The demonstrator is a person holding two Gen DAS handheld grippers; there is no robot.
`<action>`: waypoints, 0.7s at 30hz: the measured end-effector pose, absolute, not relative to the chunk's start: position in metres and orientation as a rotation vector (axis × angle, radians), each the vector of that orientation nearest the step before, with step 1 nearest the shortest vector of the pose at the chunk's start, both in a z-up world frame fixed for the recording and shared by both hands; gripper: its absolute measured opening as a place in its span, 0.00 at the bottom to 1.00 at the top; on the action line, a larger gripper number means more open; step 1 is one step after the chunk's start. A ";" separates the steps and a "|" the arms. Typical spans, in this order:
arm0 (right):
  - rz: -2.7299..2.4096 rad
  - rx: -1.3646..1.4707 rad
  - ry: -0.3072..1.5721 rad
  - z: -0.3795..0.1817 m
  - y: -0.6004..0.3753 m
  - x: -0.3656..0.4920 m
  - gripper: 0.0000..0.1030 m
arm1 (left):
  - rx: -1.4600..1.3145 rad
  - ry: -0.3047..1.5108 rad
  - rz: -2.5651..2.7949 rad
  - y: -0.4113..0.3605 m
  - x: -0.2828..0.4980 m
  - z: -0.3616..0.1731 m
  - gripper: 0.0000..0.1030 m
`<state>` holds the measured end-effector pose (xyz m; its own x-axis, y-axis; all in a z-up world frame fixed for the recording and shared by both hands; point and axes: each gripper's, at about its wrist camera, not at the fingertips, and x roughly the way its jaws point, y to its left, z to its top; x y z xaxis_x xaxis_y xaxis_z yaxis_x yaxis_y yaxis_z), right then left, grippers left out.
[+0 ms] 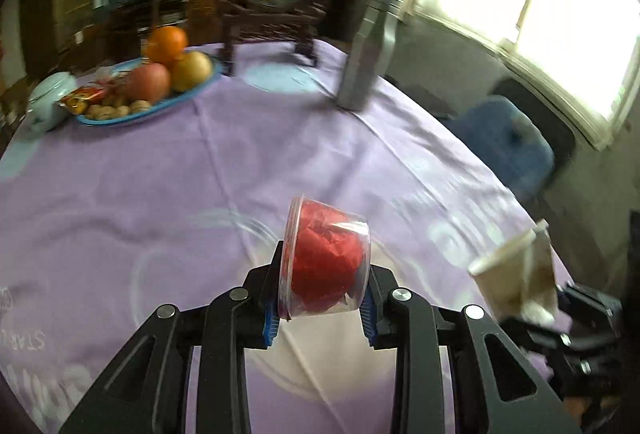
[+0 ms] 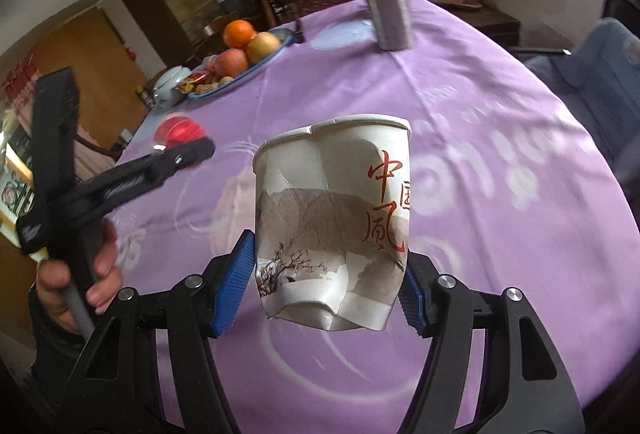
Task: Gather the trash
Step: 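Carry the paper cup and red plastic cup to the red basket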
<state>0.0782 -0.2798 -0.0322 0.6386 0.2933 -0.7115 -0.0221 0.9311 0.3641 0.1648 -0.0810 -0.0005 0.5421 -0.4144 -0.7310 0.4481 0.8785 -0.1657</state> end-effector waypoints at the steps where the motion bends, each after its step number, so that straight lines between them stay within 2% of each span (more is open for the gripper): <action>1: 0.168 0.351 0.863 -0.036 -0.287 0.070 0.62 | 0.050 0.862 -0.524 -0.086 0.158 -0.002 0.31; 10: 0.087 0.408 0.843 -0.051 -0.328 0.022 0.62 | 0.125 0.947 -0.634 -0.132 0.096 -0.030 0.31; 21: 0.019 0.444 0.804 -0.056 -0.353 -0.032 0.62 | 0.227 0.943 -0.752 -0.174 0.034 -0.030 0.31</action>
<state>-0.0320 -0.3530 -0.0556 0.6988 0.1829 -0.6915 0.1495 0.9080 0.3913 0.0344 -0.1740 -0.0297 0.3594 -0.4821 -0.7990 0.6709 0.7286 -0.1378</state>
